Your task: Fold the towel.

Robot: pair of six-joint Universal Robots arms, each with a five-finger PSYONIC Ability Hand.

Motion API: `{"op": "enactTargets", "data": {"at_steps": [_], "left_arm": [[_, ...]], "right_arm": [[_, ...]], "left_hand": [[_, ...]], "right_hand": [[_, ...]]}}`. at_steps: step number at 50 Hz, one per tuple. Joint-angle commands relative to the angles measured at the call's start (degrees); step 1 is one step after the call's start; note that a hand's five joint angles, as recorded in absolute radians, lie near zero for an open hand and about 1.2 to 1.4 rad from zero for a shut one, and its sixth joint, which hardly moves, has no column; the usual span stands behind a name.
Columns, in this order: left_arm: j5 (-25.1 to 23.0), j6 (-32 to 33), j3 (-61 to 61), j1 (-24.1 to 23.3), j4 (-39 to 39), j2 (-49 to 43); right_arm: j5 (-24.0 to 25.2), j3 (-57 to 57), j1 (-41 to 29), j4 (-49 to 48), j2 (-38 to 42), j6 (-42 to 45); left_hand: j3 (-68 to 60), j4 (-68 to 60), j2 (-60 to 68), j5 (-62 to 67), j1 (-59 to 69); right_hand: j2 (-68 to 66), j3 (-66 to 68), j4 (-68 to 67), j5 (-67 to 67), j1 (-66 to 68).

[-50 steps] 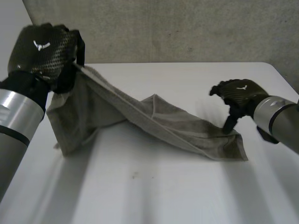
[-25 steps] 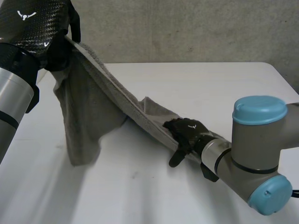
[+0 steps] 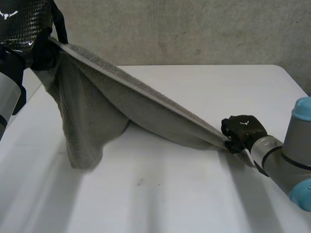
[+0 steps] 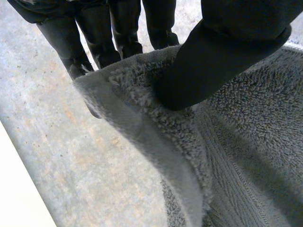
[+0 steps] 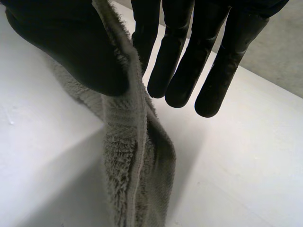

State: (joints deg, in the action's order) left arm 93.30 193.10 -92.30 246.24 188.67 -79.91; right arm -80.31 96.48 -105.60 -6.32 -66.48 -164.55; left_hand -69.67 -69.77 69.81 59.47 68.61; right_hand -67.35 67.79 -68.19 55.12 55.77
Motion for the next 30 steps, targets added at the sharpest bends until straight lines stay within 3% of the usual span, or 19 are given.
{"op": "enactTargets", "data": {"at_steps": [1, 5, 10, 16, 21, 24, 29, 30], "left_arm": [[-0.40, 0.17, -2.96, 1.17, -0.49, -0.16], [-0.67, 0.70, -4.82, 2.93, -1.90, -0.25], [-1.46, 2.28, -6.40, 5.65, -7.88, -1.31], [-2.95, 8.96, -7.54, 6.44, -17.72, -6.58], [-3.04, 12.39, -8.86, 6.36, -19.66, -10.53], [-3.04, 13.18, -8.51, 6.18, -19.57, -13.70], [-3.21, 13.62, -4.64, 5.48, -19.04, -19.94], [-3.13, 13.79, -1.86, 5.30, -18.87, -21.94]], "right_arm": [[11.48, 1.61, 4.25, 5.16, -5.91, 7.81], [13.34, 0.55, 6.46, 13.88, -11.57, 14.96], [13.17, -3.40, 11.02, 32.65, -18.41, 31.18], [12.11, -3.23, 12.70, 39.90, -20.88, 42.21], [10.27, -2.18, 12.35, 40.16, -19.12, 45.63], [7.54, -2.53, 11.30, 40.25, -13.24, 46.16], [-2.63, -12.07, 3.68, 39.90, -3.32, 45.73], [-2.65, -12.11, 3.65, 39.90, -3.30, 45.72]], "left_hand": [[-10.33, -10.23, 10.19, 10.53, 11.39], [-10.33, -10.23, 10.19, 10.53, 11.39], [-10.33, -10.23, 10.19, 10.53, 11.39], [-10.33, -10.23, 10.19, 10.53, 11.39], [-10.33, -10.23, 10.19, 10.53, 11.39], [-10.33, -10.23, 10.19, 10.53, 11.39], [-10.33, -10.23, 10.19, 10.53, 11.39], [-10.33, -10.23, 10.19, 10.53, 11.39]], "right_hand": [[-12.65, 12.21, -11.81, 14.88, 24.23], [-12.65, 12.21, -11.81, 14.88, 24.23], [-12.65, 12.21, -11.81, 14.88, 24.23], [-12.65, 12.21, -11.81, 14.88, 24.23], [-12.65, 12.21, -11.81, 14.88, 24.23], [-12.65, 12.21, -11.81, 14.88, 24.23], [-12.65, 12.21, -11.81, 14.88, 24.23], [-12.65, 12.21, -11.81, 14.88, 24.23]]}}
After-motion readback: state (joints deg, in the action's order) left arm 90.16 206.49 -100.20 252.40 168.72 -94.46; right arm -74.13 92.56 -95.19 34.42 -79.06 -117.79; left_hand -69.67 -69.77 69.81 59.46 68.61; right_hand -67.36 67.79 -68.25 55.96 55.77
